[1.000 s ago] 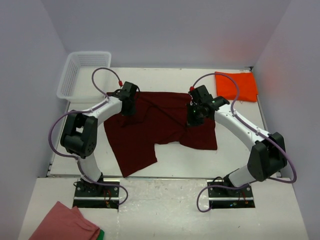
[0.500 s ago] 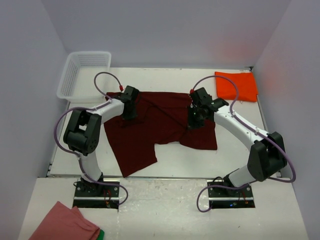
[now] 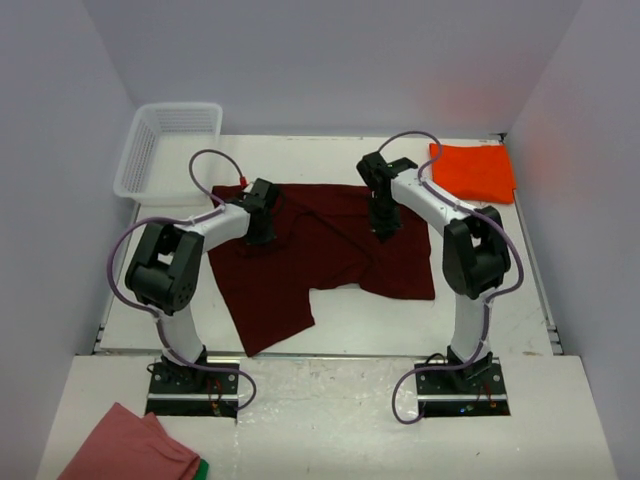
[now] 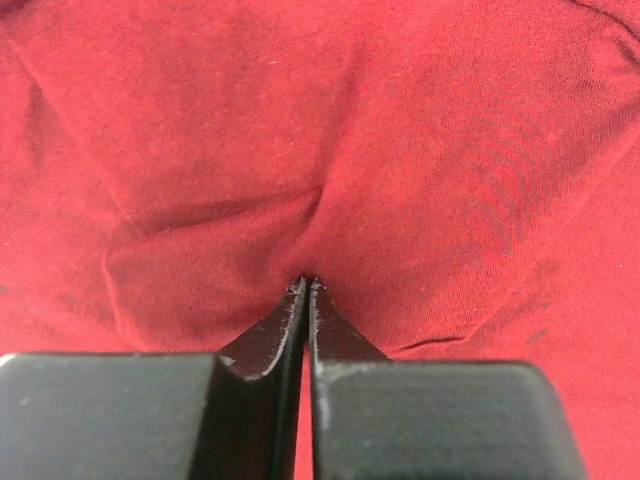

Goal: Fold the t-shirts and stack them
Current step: Fold the flattened tshirt in 1/3 of the way

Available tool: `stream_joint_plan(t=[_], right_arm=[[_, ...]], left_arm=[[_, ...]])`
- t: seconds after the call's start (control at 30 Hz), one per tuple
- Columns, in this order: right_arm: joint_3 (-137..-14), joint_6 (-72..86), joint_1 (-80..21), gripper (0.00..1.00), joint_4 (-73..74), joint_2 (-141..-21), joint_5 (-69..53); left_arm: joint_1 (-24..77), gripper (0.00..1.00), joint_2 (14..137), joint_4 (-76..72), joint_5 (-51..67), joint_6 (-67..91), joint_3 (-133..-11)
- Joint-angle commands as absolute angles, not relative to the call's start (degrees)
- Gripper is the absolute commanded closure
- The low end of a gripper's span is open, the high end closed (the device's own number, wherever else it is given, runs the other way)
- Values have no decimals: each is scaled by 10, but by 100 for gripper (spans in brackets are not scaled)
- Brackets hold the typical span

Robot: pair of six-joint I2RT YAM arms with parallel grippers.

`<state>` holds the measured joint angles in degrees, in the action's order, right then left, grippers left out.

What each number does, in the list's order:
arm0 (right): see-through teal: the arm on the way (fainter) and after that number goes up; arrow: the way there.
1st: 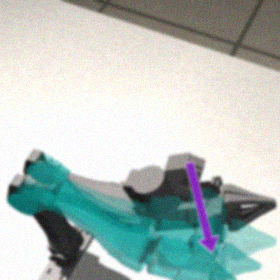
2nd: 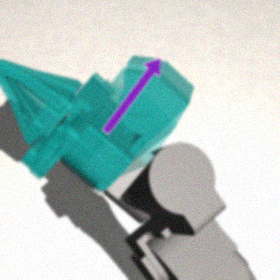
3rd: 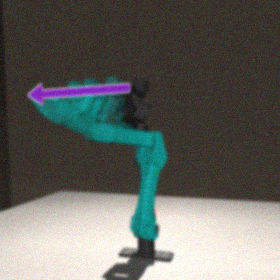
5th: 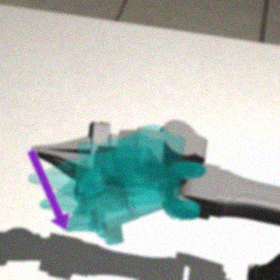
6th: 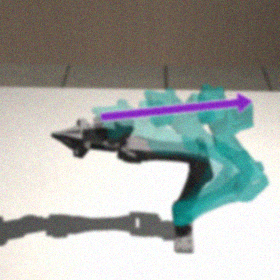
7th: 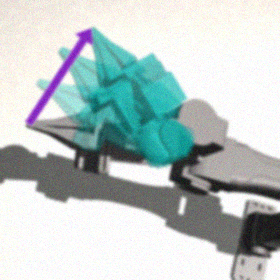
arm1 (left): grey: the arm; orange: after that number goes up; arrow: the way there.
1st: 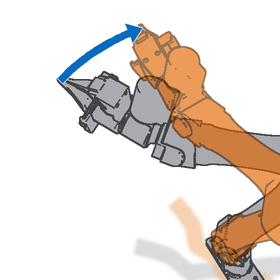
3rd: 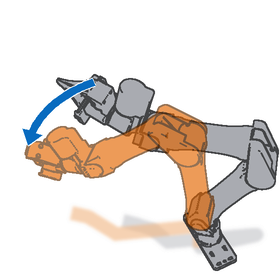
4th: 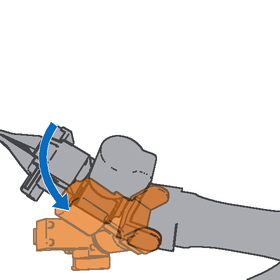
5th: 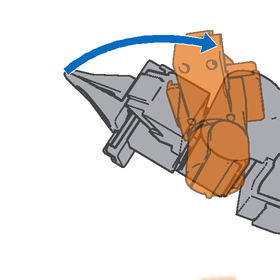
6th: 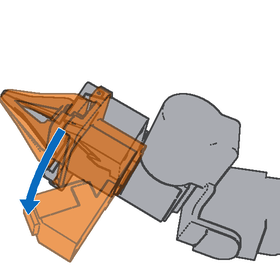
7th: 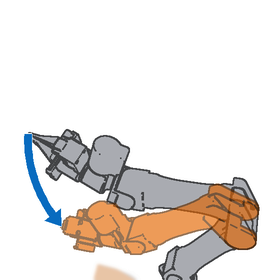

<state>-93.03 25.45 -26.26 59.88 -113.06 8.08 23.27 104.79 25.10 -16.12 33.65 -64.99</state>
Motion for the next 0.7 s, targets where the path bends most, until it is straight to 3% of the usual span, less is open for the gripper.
stream_joint_plan(t=[0.0,0.33,0.67], right_arm=[[-979,230,-244,100,684,-1151,141],[-935,231,-218,100,627,-1143,3],[-915,239,-223,100,615,-1189,-37]], left_arm=[[235,95,1005,256,-183,345,-655],[241,77,929,265,-230,351,-668],[241,76,1013,259,-255,362,-662]])
